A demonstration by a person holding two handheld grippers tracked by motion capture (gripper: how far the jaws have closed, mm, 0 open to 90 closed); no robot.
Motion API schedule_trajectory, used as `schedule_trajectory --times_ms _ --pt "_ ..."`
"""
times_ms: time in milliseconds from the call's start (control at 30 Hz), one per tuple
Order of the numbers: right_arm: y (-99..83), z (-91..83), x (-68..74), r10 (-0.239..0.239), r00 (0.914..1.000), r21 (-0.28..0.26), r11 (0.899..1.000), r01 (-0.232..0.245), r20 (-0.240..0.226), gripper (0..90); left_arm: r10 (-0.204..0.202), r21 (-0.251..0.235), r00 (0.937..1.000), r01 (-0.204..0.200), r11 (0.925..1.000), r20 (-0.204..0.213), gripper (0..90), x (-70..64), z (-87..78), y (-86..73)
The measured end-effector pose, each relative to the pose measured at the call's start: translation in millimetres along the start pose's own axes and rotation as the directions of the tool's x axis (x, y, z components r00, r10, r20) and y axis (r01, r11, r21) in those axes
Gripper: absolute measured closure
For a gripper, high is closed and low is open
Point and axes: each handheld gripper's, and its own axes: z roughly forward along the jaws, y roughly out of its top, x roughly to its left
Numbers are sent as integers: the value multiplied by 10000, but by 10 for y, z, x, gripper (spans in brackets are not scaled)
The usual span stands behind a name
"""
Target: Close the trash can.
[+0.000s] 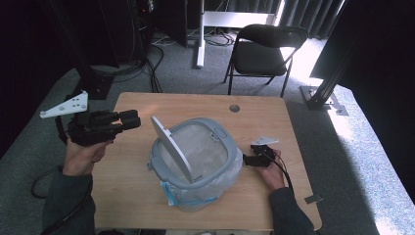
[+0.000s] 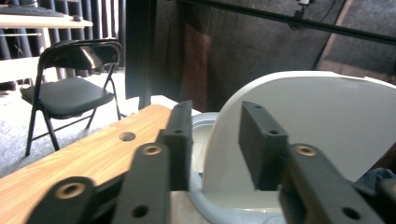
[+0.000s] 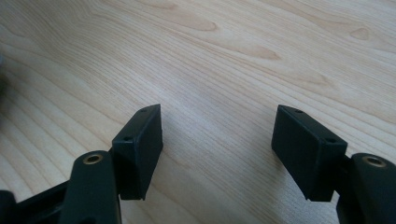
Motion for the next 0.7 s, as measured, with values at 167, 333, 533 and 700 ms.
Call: schedule_trajectory --times_ms 167,333,533,700 --pt "-4 -3 8 12 10000 -9 10000 -12 22 327 238 9 9988 -238 9997 427 834 -60 63 -3" --pt "-9 -7 12 1 10000 -16 10000 -1 3 327 567 181 9958 -581 9981 717 900 -120 161 31" --pt "-12 -11 13 -19 10000 -19 10000 19 -5 327 779 332 9934 -809 9962 836 900 -135 261 62" --pt "-15 -14 16 -6 10000 -16 10000 6 -9 327 791 337 9930 -823 9960 875 900 -87 353 82"
